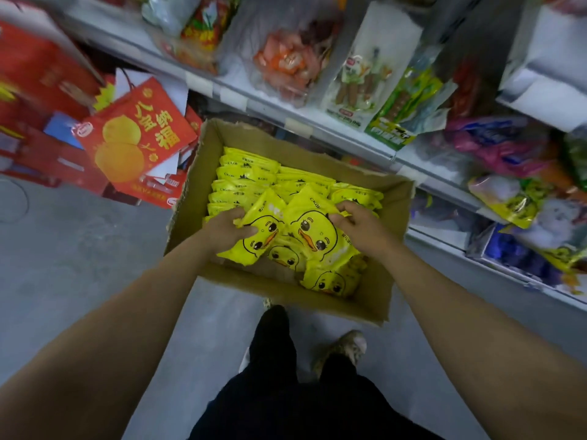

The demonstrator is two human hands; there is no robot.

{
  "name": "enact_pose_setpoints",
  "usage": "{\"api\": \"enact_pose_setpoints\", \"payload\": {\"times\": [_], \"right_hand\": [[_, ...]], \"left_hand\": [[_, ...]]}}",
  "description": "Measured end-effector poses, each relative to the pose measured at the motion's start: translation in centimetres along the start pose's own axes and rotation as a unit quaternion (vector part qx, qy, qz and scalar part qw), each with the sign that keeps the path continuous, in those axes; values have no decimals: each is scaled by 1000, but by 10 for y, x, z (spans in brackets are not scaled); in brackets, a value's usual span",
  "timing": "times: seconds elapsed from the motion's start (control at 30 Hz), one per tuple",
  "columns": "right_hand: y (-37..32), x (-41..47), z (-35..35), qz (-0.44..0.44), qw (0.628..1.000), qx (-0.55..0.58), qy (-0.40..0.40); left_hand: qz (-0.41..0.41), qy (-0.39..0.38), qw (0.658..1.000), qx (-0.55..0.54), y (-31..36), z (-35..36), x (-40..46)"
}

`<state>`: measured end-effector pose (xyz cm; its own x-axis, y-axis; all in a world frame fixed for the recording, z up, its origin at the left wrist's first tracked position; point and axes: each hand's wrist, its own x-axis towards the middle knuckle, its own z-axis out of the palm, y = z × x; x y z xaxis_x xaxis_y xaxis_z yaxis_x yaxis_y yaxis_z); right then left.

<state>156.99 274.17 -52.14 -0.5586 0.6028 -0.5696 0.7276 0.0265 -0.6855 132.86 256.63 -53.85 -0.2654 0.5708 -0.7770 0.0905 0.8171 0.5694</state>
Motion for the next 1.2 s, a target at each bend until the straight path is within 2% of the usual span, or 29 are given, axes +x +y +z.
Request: {"api": "enact_pose_setpoints", "payload": {"times": [0.1,0.2,0.27,0.33,0.43,0.57,0.7,0.83,1.03,1.2], "right_hand": [[4,-31,-31,11,997,71,37],[22,-68,-68,35,974,207,82],[30,-101,-96,33,949,298,93],[42,-133,-126,27,936,340,91],[66,-182,-175,-12,923,370,107],[98,-252,-246,-58,903,389,173],[132,-318,-321,-97,865,425,248],[147,-366,-386,-130,828,451,306],[175,-410,-476,-173,801,423,386],[202,-436,-562,-188,789,382,443]], "left_hand": [[35,39,998,-19,34,31,-26],[75,67,995,-21,74,70,-57],[80,64,993,-56,103,98,-82],[105,42,990,-83,131,132,-104],[158,5,984,-86,178,186,-134],[238,-40,969,-59,241,257,-166],[304,-49,951,-32,307,321,-196],[354,-65,932,38,373,366,-230],[427,-95,892,115,466,421,-257],[477,-85,859,165,537,470,-259]]}}
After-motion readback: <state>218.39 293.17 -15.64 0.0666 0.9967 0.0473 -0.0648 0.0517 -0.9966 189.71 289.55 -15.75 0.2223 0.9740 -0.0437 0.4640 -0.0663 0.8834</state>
